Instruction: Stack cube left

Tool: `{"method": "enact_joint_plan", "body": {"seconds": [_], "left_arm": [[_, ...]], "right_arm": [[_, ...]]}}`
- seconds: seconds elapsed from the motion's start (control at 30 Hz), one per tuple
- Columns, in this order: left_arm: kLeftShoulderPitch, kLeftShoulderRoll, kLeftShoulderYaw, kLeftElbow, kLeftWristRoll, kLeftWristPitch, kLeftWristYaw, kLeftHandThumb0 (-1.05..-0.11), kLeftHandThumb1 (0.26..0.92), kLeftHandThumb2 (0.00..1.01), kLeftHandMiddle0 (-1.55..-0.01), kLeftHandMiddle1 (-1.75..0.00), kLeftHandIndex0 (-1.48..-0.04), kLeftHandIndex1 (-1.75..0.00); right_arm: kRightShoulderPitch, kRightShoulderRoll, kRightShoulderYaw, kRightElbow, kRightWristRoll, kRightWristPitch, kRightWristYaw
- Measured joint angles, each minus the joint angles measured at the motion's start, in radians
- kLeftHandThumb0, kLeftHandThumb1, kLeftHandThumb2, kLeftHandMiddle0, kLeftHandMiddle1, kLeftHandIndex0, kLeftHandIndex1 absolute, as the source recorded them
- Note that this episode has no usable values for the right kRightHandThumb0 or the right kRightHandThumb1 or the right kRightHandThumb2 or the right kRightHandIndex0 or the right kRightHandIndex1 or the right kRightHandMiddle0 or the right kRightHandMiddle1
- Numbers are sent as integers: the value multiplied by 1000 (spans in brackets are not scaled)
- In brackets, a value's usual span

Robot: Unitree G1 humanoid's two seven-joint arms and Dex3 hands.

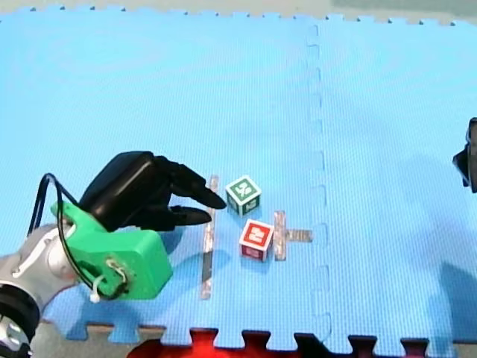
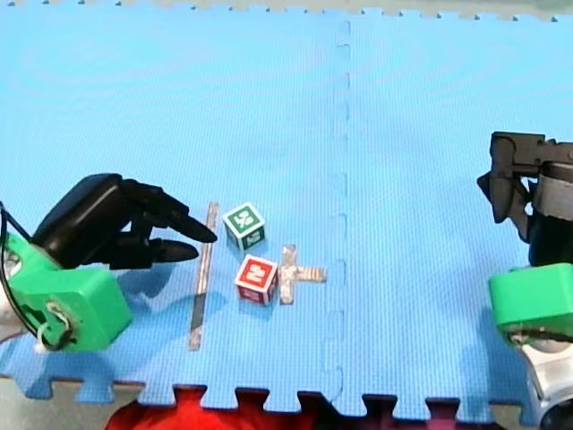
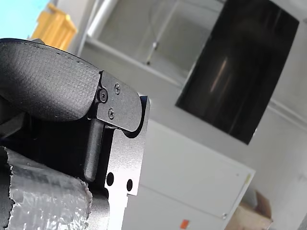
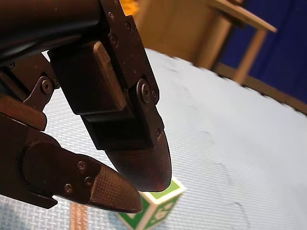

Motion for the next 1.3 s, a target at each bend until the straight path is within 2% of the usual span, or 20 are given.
{"method": "enact_joint_plan", "body": {"seconds": [0.23, 0.37, 0.43, 0.47, 0.53, 0.57, 0.67, 0.73, 0.8, 0.9, 0.93, 1.0, 1.03, 1.1, 1.17, 1.23, 1.27, 1.3], "left_arm": [[0, -22, 36, -6, -121, 38, -224, -452, 792, 0, -895, -1746, -1306, -24], [0, -46, 84, -9, -212, 93, -347, -459, 788, 0, -898, -1746, -1294, -15], [0, -55, 108, -14, -238, 113, -385, -531, 752, 0, -884, -1746, -990, -3], [0, -58, 114, -16, -241, 116, -393, -575, 738, 0, -874, -1746, -901, -1], [0, -58, 116, -19, -228, 116, -391, -779, 758, 11, -863, -1746, -748, -6], [0, -58, 114, -20, -212, 117, -382, -839, 766, 13, -860, -1746, -692, -4], [-6, -56, 94, -20, -149, 157, -341, -956, 783, 12, -853, -1746, -500, 0], [-15, -57, 74, -13, -106, 215, -318, -1000, 791, 11, -837, -1746, -427, 0], [-26, -65, 57, 7, -71, 276, -299, -1008, 788, 6, -815, -1746, -413, -3], [-47, -91, 41, 59, -38, 351, -248, -981, 764, 1, -751, -1746, -455, -23], [-48, -96, 40, 72, -32, 359, -233, -956, 750, 0, -719, -1700, -504, -36], [-50, -103, 39, 87, -25, 361, -203, -940, 742, 0, -727, -1553, -540, -25], [-52, -104, 38, 93, -20, 364, -187, -931, 739, 0, -737, -1380, -513, -11], [-61, -105, 31, 101, -4, 376, -164, -918, 734, 0, -755, -1204, -468, -5], [-76, -108, 14, 110, 22, 397, -141, -908, 730, 0, -765, -1133, -445, -2], [-88, -111, -2, 117, 41, 412, -124, -903, 729, 0, -756, -1164, -440, -1], [-92, -112, -10, 119, 52, 417, -111, -899, 729, 0, -706, -1313, -438, -1], [-95, -114, -21, 120, 69, 423, -88, -898, 729, 0, -684, -1373, -437, -1]], "right_arm": [[-1, 2, 2, 7, 0, 0, 0], [-2, 1, 1, 12, 0, 0, 0], [-2, -2, 1, 14, 0, -3, -1], [-2, -3, 1, 14, 0, -3, -2], [-2, -4, 1, 14, 0, -3, -2], [-1, -4, 1, 14, 0, -2, -2], [0, -5, 1, 14, 1, 3, -2], [0, -5, 1, 14, 1, 6, -2], [0, -5, 1, 13, 2, 7, -1], [0, -6, 1, 12, 2, 9, -1], [0, -7, 1, 11, 2, 9, -1], [0, -8, 1, 9, 2, 10, -2], [1, -9, 1, 7, 1, 10, -3], [4, -10, 1, 4, 0, 10, -4], [8, -10, 1, -3, -1, 10, -5], [11, -11, 2, -12, -3, 11, -6], [13, -11, 2, -15, -4, 12, -7], [14, -11, 2, -20, -4, 15, -7]]}}
